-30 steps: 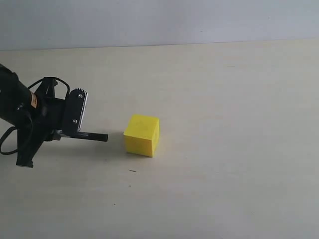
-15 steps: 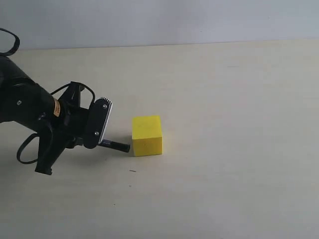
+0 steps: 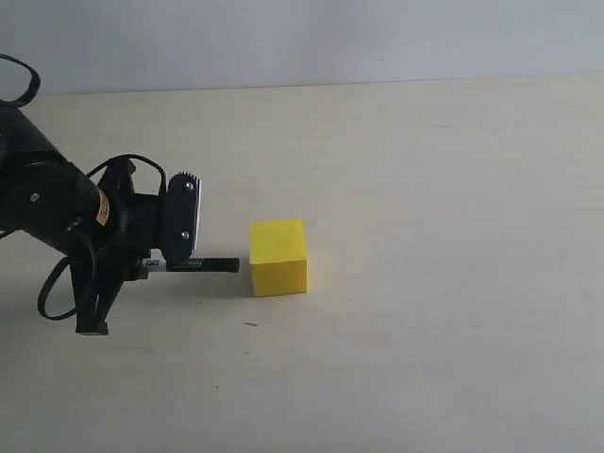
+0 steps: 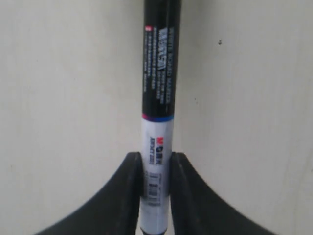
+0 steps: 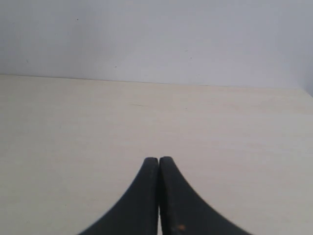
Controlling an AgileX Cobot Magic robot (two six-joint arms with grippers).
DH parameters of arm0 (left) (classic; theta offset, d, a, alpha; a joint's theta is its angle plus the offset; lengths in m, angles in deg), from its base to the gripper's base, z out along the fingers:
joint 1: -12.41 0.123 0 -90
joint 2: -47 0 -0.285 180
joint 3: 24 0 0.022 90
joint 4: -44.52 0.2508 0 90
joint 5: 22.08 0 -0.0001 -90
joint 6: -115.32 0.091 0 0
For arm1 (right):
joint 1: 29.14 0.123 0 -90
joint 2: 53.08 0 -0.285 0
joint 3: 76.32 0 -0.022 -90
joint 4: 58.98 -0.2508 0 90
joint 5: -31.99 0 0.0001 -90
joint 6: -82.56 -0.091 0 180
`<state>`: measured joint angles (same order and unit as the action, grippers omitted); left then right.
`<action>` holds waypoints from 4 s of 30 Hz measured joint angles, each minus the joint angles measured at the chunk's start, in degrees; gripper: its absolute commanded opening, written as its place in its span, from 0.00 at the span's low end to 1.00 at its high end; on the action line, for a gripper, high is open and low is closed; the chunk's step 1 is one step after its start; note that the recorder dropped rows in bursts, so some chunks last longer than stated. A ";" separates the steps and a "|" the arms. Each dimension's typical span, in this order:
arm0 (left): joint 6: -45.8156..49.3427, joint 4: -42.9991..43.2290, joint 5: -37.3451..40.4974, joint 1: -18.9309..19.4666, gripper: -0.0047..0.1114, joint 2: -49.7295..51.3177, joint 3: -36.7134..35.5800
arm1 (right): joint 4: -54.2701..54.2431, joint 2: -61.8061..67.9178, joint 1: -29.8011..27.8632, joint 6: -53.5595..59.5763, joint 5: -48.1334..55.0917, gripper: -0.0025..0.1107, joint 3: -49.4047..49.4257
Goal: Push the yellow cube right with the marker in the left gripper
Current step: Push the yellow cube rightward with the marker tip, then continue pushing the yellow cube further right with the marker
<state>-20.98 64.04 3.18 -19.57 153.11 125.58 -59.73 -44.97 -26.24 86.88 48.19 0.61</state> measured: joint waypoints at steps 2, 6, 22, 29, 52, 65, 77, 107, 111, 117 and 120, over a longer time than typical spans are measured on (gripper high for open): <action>-3.53 2.11 1.95 0.00 0.04 0.00 0.49 | 0.00 0.00 0.00 0.00 0.00 0.02 0.00; -7.62 3.54 8.87 0.00 0.04 0.94 3.10 | 0.00 0.00 0.00 0.00 0.00 0.02 0.00; -12.19 -2.04 8.71 -3.65 0.04 6.97 10.00 | 0.00 0.00 0.00 0.00 0.00 0.02 0.00; -12.46 0.64 16.50 -8.58 0.04 7.13 12.46 | 0.00 0.00 0.00 0.00 0.00 0.02 0.00; -14.69 -1.29 14.15 -15.69 0.04 12.28 20.82 | 0.00 0.00 0.00 0.00 0.00 0.02 0.00; -18.90 -0.54 17.56 -12.70 0.04 12.99 20.98 | 0.00 0.00 0.00 0.00 0.00 0.02 0.00; -19.23 -2.74 20.03 -16.81 0.04 15.80 26.97 | 0.00 0.00 0.00 0.00 0.00 0.02 0.00; -23.82 -1.29 21.21 -20.94 0.04 18.40 29.90 | 0.00 0.00 0.00 0.00 0.00 0.02 0.00; -23.82 -2.60 20.33 -22.41 0.04 22.09 35.68 | 0.00 0.00 0.00 0.00 0.00 0.02 0.00; -23.82 -3.18 24.40 -22.78 0.04 24.17 39.70 | 0.00 0.00 0.00 0.00 0.00 0.02 0.00; -23.96 -3.18 29.71 -21.83 0.04 24.17 39.70 | 0.00 0.00 0.00 0.00 0.00 0.02 0.00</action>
<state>-44.94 60.86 32.88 -41.40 177.27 165.28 -59.73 -44.97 -26.24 86.88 48.19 0.61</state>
